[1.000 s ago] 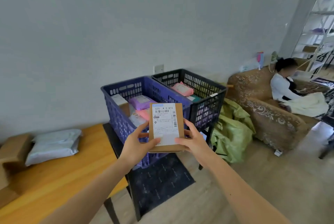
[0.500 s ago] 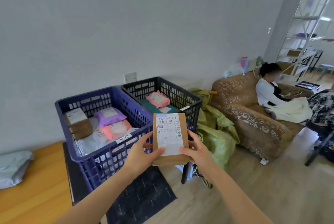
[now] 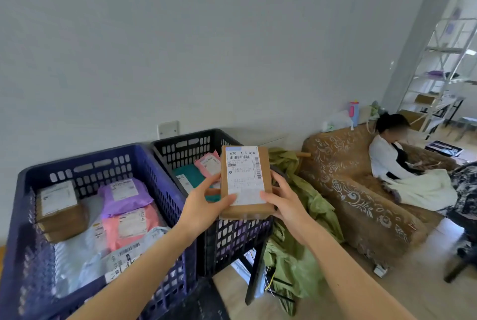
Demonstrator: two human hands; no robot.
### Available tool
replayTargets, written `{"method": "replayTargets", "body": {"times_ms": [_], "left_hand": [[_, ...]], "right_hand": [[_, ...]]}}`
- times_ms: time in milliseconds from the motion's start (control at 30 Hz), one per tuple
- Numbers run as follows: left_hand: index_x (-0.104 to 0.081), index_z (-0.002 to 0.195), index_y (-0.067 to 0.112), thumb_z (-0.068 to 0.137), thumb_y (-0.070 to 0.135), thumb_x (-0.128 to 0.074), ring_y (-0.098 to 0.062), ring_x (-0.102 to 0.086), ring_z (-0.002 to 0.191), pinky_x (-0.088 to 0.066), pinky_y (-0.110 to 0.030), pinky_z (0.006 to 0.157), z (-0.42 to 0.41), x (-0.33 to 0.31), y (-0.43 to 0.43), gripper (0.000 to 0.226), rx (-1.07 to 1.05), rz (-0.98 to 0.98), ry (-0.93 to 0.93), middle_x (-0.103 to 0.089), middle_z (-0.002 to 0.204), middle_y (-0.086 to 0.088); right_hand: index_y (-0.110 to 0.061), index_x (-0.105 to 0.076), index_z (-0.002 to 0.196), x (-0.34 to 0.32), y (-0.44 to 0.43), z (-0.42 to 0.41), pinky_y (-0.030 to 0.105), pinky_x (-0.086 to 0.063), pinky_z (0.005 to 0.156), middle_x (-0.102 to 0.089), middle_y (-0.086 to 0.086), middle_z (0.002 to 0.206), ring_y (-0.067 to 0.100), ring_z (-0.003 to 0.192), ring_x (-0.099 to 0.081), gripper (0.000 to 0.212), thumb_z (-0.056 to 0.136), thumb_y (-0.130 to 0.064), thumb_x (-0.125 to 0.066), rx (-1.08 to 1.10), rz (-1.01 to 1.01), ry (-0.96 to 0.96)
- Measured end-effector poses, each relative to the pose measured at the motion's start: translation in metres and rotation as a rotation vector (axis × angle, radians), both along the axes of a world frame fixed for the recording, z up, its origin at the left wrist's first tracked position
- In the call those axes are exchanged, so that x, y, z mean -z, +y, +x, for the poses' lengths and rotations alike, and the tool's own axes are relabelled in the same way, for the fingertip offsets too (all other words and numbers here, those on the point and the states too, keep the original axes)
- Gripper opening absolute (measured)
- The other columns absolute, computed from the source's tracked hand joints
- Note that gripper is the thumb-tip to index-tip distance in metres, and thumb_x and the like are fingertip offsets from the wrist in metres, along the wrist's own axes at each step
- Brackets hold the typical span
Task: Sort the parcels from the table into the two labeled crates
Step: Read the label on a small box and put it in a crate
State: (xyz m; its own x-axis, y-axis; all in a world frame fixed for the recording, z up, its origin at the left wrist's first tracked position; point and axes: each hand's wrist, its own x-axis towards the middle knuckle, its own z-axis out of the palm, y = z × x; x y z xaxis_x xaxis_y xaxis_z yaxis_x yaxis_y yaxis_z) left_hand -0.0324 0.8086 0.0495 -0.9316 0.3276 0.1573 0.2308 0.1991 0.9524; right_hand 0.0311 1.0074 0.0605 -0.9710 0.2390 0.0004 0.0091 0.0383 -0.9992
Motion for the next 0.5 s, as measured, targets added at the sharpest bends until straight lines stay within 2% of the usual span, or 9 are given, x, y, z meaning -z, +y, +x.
{"method": "replayTargets", "body": {"times_ms": [100, 200, 300, 367, 433, 500], "left_hand": [[-0.046, 0.132, 0.042, 0.081, 0.036, -0.074, 0.011, -0.056, 0.091, -0.044, -0.009, 0.065, -0.033, -0.006, 0.014, 0.059, -0.021, 0.007, -0.019, -0.062, 0.100, 0.021], [-0.045, 0.134, 0.038, 0.083, 0.032, -0.073, 0.014, -0.058, 0.083, -0.045, -0.004, 0.058, -0.061, -0.007, 0.028, 0.059, -0.034, 0.008, -0.035, -0.061, 0.098, 0.018], [-0.043, 0.140, 0.035, 0.084, 0.028, -0.073, 0.002, -0.063, 0.088, -0.052, -0.011, 0.063, -0.089, -0.007, 0.042, 0.064, -0.029, 0.009, -0.082, -0.065, 0.100, 0.012], [-0.041, 0.141, 0.037, 0.084, 0.025, -0.073, 0.001, -0.066, 0.081, -0.053, -0.015, 0.063, -0.107, -0.004, 0.051, 0.066, -0.035, 0.005, -0.106, -0.066, 0.095, 0.011], [-0.039, 0.140, 0.038, 0.084, 0.021, -0.073, 0.003, -0.067, 0.076, -0.054, -0.015, 0.058, -0.125, 0.000, 0.060, 0.067, -0.055, 0.005, -0.136, -0.066, 0.092, 0.010], [-0.039, 0.141, 0.038, 0.085, 0.019, -0.073, -0.006, -0.068, 0.083, -0.057, -0.022, 0.063, -0.141, 0.006, 0.069, 0.068, -0.074, -0.001, -0.177, -0.067, 0.095, 0.004]], "right_hand": [[-0.036, -0.038, 0.142, -0.006, 0.018, -0.039, 0.034, -0.056, 0.086, -0.062, -0.002, 0.127, 0.017, 0.112, -0.062, 0.060, 0.092, -0.010, -0.061, -0.027, -0.001, -0.011], [-0.036, -0.036, 0.144, -0.004, 0.032, -0.071, 0.027, -0.055, 0.077, -0.063, -0.008, 0.121, 0.012, 0.107, -0.063, 0.061, 0.093, -0.011, -0.061, -0.038, 0.010, -0.033], [-0.035, -0.037, 0.144, 0.000, 0.047, -0.103, 0.021, -0.055, 0.069, -0.065, -0.019, 0.111, 0.004, 0.099, -0.064, 0.062, 0.092, -0.011, -0.062, -0.041, 0.027, -0.052], [-0.035, -0.037, 0.144, 0.003, 0.056, -0.124, 0.015, -0.053, 0.063, -0.064, -0.020, 0.110, 0.002, 0.097, -0.064, 0.062, 0.092, -0.012, -0.063, -0.061, 0.045, -0.072], [-0.035, -0.036, 0.144, 0.007, 0.067, -0.146, 0.015, -0.052, 0.063, -0.062, -0.018, 0.113, 0.002, 0.100, -0.061, 0.062, 0.092, -0.014, -0.062, -0.091, 0.071, -0.094], [-0.035, -0.037, 0.144, 0.013, 0.077, -0.168, 0.016, -0.051, 0.065, -0.062, -0.019, 0.112, 0.002, 0.101, -0.061, 0.060, 0.093, -0.014, -0.061, -0.118, 0.096, -0.110]]}}
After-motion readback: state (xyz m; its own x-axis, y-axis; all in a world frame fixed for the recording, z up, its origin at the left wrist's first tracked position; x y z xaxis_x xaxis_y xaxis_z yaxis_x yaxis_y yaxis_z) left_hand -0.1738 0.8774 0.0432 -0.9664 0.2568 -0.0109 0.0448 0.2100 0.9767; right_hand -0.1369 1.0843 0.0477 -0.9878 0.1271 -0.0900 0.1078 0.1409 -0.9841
